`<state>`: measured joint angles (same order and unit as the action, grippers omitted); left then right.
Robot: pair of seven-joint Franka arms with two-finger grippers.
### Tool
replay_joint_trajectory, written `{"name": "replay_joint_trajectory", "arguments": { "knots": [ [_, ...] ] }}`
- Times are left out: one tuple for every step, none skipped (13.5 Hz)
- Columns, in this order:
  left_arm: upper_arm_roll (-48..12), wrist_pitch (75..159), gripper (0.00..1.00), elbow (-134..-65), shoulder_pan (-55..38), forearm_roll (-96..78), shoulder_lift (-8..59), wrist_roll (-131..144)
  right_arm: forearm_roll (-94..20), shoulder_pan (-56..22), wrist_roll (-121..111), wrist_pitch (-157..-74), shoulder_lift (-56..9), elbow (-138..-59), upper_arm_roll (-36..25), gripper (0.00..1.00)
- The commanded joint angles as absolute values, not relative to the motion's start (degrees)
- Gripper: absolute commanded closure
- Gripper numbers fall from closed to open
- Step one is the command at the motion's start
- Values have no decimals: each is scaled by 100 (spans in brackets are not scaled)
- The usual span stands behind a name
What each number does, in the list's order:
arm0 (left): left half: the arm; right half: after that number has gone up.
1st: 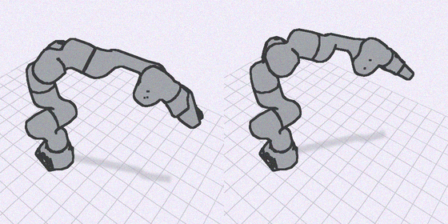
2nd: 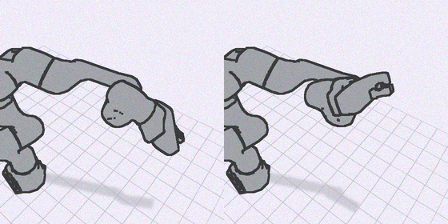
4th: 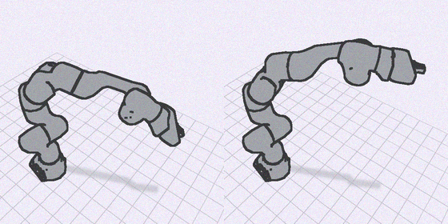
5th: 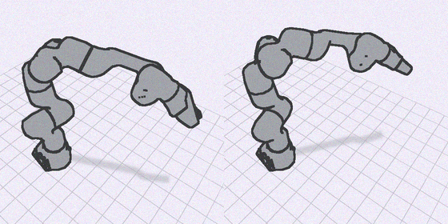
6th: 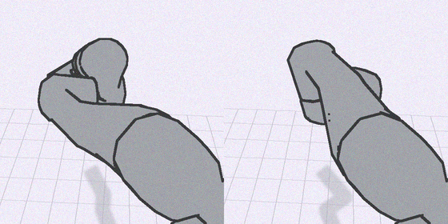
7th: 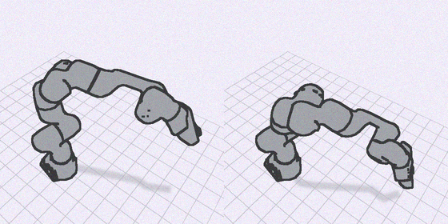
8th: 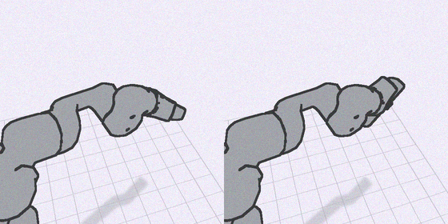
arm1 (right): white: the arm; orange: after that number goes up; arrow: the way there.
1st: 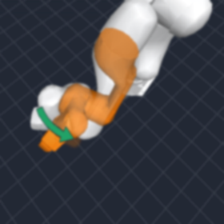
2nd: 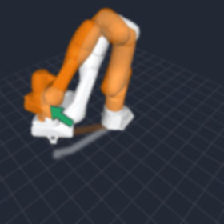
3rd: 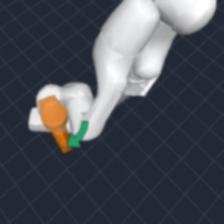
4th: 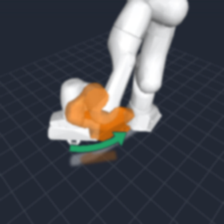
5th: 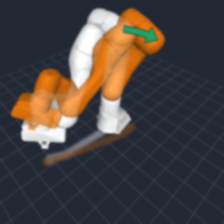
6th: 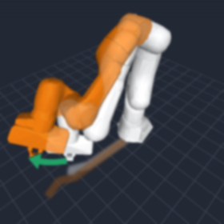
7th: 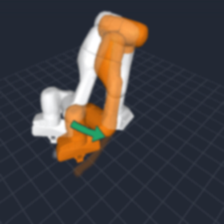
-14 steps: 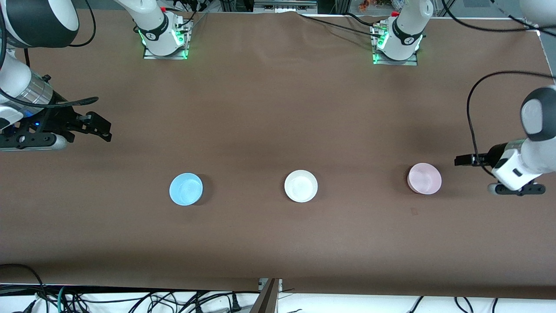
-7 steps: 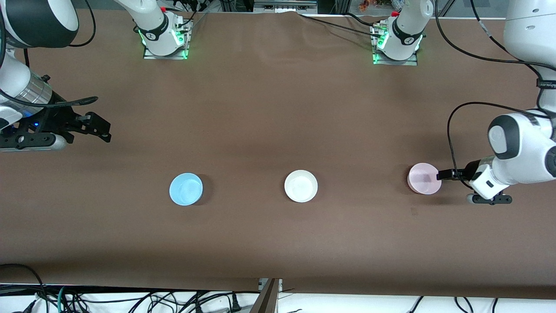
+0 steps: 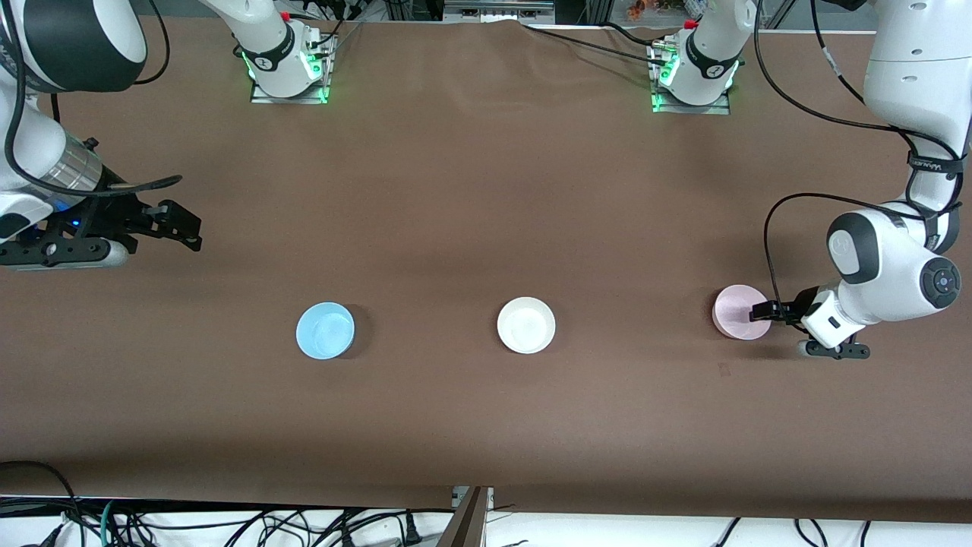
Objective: Stack pink and blue bowls on white bowl
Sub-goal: 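Grasp the pink bowl rim with the left gripper while the right gripper reaches out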
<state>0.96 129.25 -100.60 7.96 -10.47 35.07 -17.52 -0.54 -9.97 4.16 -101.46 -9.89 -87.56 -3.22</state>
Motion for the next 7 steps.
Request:
{"name": "replay_joint_trajectory", "arguments": {
  "knots": [
    [105, 12964, 30, -10072, 835, -1213, 3480, -2074, -141, -975, 334, -10266, -1089, -8772, -308, 1],
    [114, 12946, 39, -10072, 835, -1213, 3480, -2083, -141, -1010, 317, -10266, -1099, -8780, -299, 1],
    [114, 12929, 47, -10072, 835, -1213, 3480, -2118, -132, -1037, 377, -10248, -1186, -8780, -290, 1],
    [132, 12911, 56, -10072, 826, -1213, 3480, -2118, -141, -1046, 413, -10222, -1239, -8780, -290, 1],
    [149, 12894, 67, -10072, 826, -1213, 3480, -2127, -141, -1037, 430, -10213, -1257, -8780, -290, 1],
    [149, 12885, 79, -10081, 835, -1213, 3472, -2197, -149, -1011, 352, -10283, -1292, -8780, -290, 1],
    [158, 12885, 91, -10081, 835, -1213, 3480, -2371, -132, -1011, 325, -10283, -1440, -8763, -290, 1]
  ]
}}
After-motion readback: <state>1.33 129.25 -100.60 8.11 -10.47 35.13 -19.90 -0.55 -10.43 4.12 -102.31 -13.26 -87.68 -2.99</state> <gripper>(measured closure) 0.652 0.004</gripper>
